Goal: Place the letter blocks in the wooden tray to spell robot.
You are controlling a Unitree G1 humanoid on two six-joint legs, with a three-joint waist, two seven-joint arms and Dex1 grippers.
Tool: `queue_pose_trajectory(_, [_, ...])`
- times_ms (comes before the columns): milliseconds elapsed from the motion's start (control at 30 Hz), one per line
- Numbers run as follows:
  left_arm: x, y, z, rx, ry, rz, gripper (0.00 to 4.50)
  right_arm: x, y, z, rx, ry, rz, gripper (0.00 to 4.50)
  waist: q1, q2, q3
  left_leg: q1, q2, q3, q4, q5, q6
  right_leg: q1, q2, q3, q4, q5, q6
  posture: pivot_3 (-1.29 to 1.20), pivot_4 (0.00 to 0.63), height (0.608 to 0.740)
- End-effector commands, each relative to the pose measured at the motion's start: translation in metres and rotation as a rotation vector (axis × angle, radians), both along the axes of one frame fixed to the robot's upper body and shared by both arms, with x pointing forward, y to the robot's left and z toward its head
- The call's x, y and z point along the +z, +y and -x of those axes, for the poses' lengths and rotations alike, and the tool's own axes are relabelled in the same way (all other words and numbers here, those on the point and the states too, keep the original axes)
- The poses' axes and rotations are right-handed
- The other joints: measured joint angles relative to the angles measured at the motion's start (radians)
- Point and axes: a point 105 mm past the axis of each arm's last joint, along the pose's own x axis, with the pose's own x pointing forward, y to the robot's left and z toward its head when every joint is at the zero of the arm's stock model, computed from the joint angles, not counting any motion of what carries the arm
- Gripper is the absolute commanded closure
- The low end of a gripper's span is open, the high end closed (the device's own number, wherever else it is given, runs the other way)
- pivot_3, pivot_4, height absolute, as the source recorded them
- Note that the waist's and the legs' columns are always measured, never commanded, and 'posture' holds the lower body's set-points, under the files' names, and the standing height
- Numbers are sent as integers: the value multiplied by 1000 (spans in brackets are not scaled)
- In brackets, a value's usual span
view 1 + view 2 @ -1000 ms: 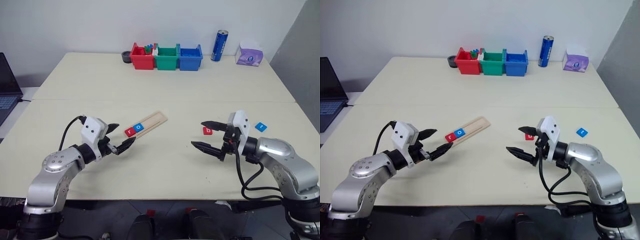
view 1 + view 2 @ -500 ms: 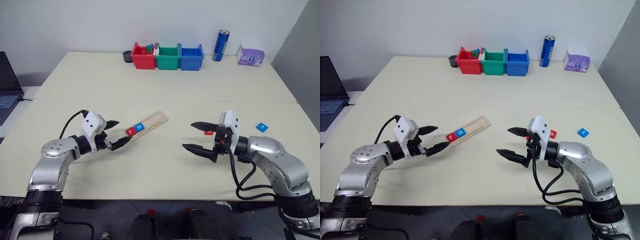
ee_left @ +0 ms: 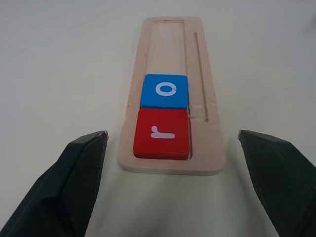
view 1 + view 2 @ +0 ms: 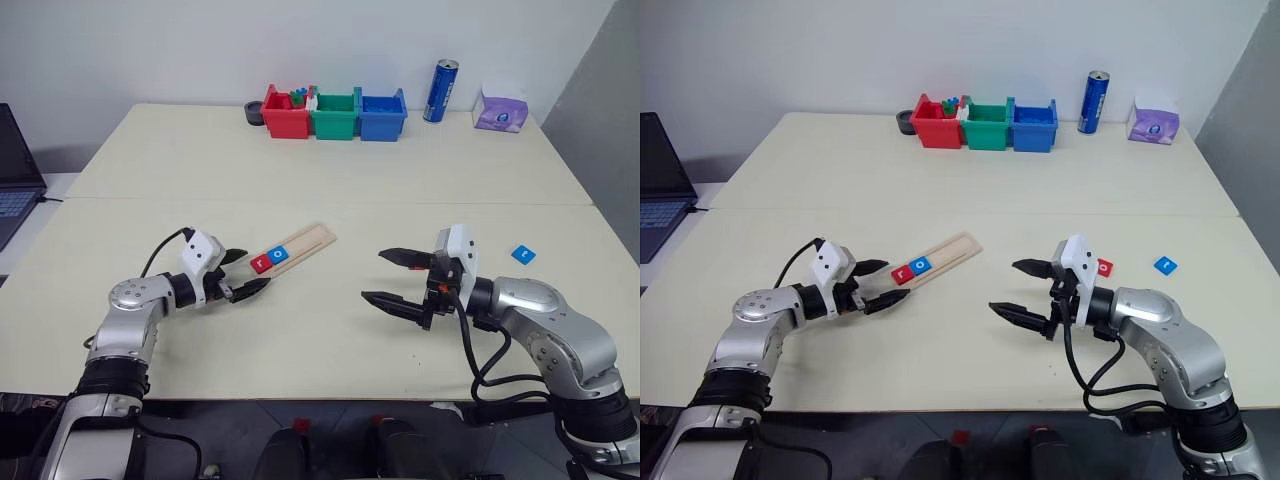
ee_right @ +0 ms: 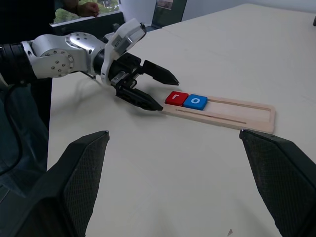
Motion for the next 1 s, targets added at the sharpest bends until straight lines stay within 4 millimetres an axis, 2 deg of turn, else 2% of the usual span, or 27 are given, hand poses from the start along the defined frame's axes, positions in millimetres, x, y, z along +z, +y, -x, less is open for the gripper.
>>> queue_pose_trajectory(33, [5,-7,-6,-35,-5,16,18,12,4,7,25,-44,-17,0,0,0,0,0,0,0,0,0,0,0,0,0,0,0,0,0,150,740])
queue_pose_trajectory(300, [-4,-25,-14,-66,25,35,18,14,6,10,33,-45,-18,0,0,0,0,0,-1,0,1,0,0,0,0,-1,0,0,0,0,150,740])
queue_pose_trajectory(433, [-2,-20,-21,-20,8,44,18,16,6,12,26,-46,-21,0,0,0,0,0,-1,0,1,0,0,0,0,-1,1,0,0,0,150,740])
queue_pose_trajectory(733, [-9,-15,-19,-24,-4,-4,18,15,8,14,17,-42,-32,0,0,0,0,0,-1,-1,1,0,0,0,1,0,1,0,0,0,150,740])
queue_pose_trajectory(900, [-9,-17,-17,-42,3,9,1117,16,9,13,16,-43,-34,0,0,0,0,0,-1,-1,1,0,0,0,1,0,1,0,0,0,150,740])
queue_pose_trajectory(1000, [-8,-18,-16,-48,4,14,1113,16,9,13,16,-44,-34,0,0,0,0,0,-1,-1,1,0,0,0,1,0,1,0,0,0,150,740])
